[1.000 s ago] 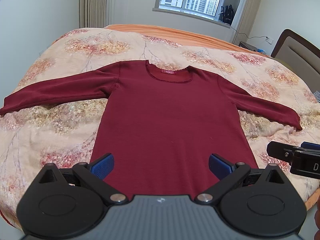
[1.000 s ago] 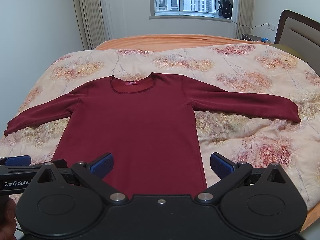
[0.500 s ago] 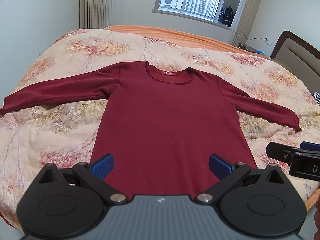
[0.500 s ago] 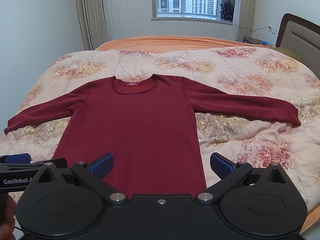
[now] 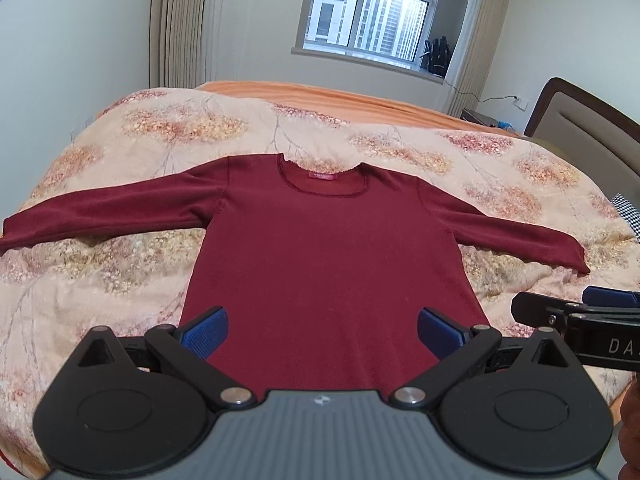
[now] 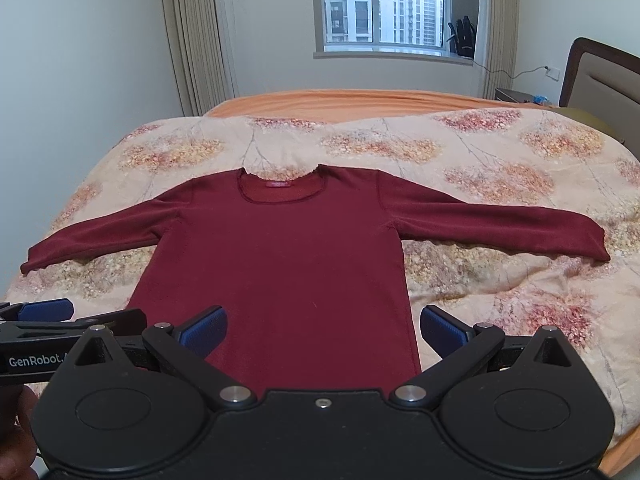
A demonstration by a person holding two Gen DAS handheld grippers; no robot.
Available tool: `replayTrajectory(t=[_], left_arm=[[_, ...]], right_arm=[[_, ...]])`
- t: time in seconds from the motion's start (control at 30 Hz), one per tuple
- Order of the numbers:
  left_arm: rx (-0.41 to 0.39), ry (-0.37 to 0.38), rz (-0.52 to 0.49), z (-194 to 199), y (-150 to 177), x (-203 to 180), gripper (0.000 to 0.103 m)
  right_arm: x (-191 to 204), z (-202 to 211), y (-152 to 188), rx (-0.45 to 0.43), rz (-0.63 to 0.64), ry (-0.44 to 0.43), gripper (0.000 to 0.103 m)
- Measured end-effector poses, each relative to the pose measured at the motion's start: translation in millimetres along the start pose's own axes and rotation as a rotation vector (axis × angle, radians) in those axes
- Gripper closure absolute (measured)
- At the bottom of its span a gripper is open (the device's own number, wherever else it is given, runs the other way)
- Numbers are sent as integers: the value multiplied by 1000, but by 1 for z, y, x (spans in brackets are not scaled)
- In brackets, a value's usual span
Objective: Fold small clothes
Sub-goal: 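Reach the right tool to the sweater's sleeve cuff and grasp it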
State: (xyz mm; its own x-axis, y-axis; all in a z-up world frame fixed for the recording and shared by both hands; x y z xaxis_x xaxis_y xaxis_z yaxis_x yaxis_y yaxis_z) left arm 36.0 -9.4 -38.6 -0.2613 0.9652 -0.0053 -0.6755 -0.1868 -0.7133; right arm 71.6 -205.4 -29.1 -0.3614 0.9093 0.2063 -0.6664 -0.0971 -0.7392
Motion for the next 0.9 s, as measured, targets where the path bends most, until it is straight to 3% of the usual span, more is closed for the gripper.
replayTrajectory(t=[0.17, 0.27, 0.37, 0.43, 0.5, 0.6, 0.7, 0.8, 0.9], left_arm=[[-38, -13, -1, 3, -1, 0, 0], [-100, -42, 16, 5, -3, 3, 0], [-133, -3, 33, 4, -3, 6, 0], [-101, 47, 26, -4, 0, 6, 0], [-80, 72, 41, -11, 6, 6, 0], [-74, 98, 32, -19, 15, -2, 0], [-18, 157, 25, -30, 25, -17, 0], [30, 213, 20, -40, 33, -33, 0], [30, 230, 4, -42, 39, -48, 0]], right_arm=[[1, 4, 0, -47, 7, -3, 0], [-5, 7, -1, -92, -29, -31, 0], [-19, 11, -2, -161, -81, -82, 0], [-31, 12, -1, -201, -110, -150, 0], [-47, 8, 6, -184, -141, -169, 0], [-66, 3, 20, -157, -92, -85, 0], [-86, 1, 35, -147, -57, -27, 0], [-118, 4, 46, -148, -136, -63, 0], [-163, 8, 53, -169, -282, -134, 0]])
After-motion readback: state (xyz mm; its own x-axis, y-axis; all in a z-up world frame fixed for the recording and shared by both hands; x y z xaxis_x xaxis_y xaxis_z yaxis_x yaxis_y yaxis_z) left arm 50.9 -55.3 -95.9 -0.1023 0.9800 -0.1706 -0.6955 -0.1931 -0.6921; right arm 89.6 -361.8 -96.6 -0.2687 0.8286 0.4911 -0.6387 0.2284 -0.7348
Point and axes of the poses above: each gripper's, at about its wrist camera, not at the fingertips, and z roughly against the way its jaws point, x to its left, y to its underside, the point moved 6 cm from there along -z, roughly the way its jaws point, and after that the axes turned 12 degrees about -y, right-handed, at the moved point
